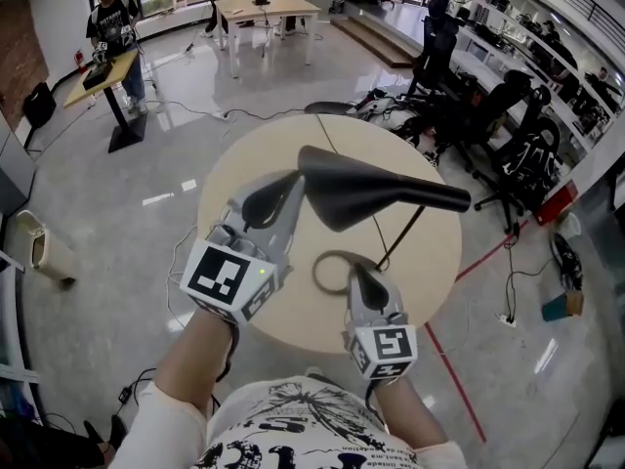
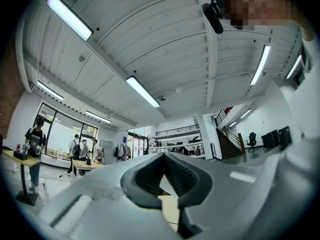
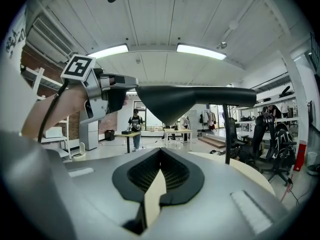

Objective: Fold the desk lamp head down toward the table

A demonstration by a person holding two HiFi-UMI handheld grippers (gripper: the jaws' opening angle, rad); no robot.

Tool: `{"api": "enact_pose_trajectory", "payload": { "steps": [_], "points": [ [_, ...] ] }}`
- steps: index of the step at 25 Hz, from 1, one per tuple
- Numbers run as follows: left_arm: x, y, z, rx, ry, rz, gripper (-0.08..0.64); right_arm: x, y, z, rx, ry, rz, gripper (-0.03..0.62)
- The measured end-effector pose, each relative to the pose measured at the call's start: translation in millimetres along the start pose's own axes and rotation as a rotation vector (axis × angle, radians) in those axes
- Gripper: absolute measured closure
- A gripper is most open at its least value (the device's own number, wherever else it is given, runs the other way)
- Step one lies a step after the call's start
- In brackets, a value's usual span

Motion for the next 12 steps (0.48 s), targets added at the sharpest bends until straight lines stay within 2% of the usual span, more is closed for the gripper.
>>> {"api": "enact_pose_trajectory", "payload": {
  "steps": [6,12],
  "points": [
    [-0.9,3.3,16.3,-0.035,0.017,-0.012,0.566,-0.1,2.9,6.3,-0.020,-0.004,0.004,0.583],
    [-3.1,14.0,41.8,-0.078,0.065,-0.024,0.566,-4.1,7.0,13.5,-0.039,-0.011,0.013,0.583]
  ]
}}
Point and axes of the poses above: the fingertips, and each gripper's own axes: y backward along the fingers, x to its right, z out of its underside, the point moved 6 cm from there along y, backward along the fingers, and after that the axes turned 6 degrees about y, right-handed, at the moved point
